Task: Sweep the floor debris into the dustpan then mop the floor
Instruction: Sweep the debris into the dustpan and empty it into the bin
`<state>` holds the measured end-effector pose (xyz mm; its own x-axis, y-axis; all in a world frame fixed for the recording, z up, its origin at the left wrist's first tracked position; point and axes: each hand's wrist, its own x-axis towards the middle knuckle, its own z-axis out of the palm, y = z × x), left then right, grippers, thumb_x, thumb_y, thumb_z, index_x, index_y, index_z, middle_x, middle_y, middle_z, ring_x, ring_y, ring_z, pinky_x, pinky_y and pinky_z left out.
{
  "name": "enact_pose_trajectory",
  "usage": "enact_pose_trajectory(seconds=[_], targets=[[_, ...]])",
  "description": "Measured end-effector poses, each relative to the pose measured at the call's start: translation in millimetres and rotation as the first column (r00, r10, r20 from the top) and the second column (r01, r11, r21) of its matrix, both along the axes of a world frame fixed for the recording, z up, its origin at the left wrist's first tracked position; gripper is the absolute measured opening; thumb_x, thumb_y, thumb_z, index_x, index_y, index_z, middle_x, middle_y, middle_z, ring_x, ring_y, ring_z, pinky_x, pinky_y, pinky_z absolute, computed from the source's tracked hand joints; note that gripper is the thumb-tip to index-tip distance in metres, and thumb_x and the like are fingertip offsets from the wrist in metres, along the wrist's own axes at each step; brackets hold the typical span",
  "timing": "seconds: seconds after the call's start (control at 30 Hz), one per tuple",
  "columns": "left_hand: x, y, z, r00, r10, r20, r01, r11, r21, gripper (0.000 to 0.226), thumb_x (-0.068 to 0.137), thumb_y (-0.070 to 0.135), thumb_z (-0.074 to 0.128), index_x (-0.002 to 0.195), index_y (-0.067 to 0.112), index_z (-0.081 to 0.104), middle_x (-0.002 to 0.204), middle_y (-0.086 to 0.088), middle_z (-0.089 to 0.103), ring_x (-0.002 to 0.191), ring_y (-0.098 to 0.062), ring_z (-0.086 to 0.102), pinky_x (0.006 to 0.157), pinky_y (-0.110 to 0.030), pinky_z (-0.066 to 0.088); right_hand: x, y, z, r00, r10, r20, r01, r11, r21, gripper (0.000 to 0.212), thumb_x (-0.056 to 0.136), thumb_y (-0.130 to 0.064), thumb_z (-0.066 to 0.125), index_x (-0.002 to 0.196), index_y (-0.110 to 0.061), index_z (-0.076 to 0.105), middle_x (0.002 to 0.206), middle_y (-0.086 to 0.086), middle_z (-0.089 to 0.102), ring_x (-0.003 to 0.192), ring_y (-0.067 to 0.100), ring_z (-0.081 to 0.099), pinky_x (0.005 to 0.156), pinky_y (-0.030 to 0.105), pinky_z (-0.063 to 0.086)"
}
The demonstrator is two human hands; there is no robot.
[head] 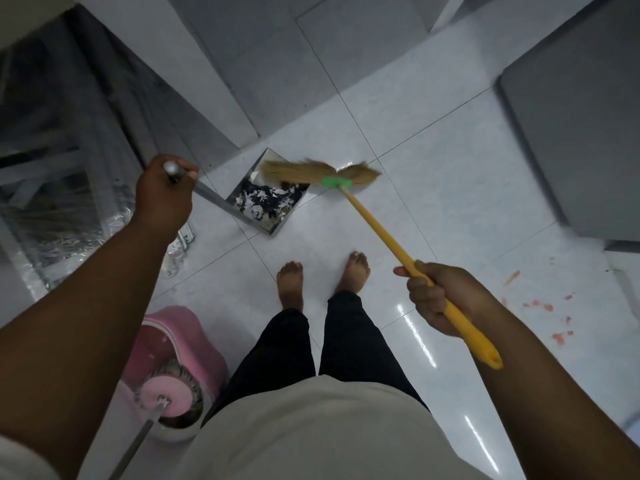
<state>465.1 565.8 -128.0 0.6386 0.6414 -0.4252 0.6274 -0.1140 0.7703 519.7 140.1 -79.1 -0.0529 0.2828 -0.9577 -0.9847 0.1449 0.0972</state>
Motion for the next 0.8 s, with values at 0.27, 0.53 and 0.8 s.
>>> enact_pose_trajectory(seconds=[0.27,0.53,0.8], targets=[[-17,2,5,1.000,0.005,0.005,-0.005,1.000,-0.006,0.044,0.091,0.007,0.061,0.075,0.048,0.064,0.106,-0.006,0.067,0.107,-0.029,0.063,0.101,-0.054,0.048,25,-29,22,0.994,-0.065,0.092,0.063,0.998,0.031,0.030,0.099,-0.030,0.038,0.110,-0.007,0.055,0.054,-0.004,0.041,0.031,0.003,0.035,0.026,0.013,0.027],[-39,7,7,0.999,-0.049,0.007,0.049,0.998,-0.039,0.039,0.093,0.002,0.061,0.079,0.039,0.061,0.110,-0.008,0.068,0.112,-0.028,0.063,0.102,-0.052,0.048,40,-2,-20,0.981,-0.147,0.127,0.153,0.987,-0.045,0.028,0.103,-0.029,0.035,0.100,-0.008,0.054,0.051,-0.006,0.041,0.033,0.002,0.035,0.030,0.011,0.029],[-44,6,3,0.997,-0.074,-0.015,0.074,0.997,-0.003,0.033,0.092,0.003,0.062,0.081,0.034,0.058,0.100,0.007,0.068,0.103,-0.016,0.064,0.101,-0.044,0.050,-22,32,-33,0.998,-0.052,-0.023,0.049,0.994,-0.102,0.030,0.104,-0.026,0.033,0.090,-0.006,0.051,0.048,-0.003,0.039,0.032,0.004,0.033,0.030,0.013,0.024]])
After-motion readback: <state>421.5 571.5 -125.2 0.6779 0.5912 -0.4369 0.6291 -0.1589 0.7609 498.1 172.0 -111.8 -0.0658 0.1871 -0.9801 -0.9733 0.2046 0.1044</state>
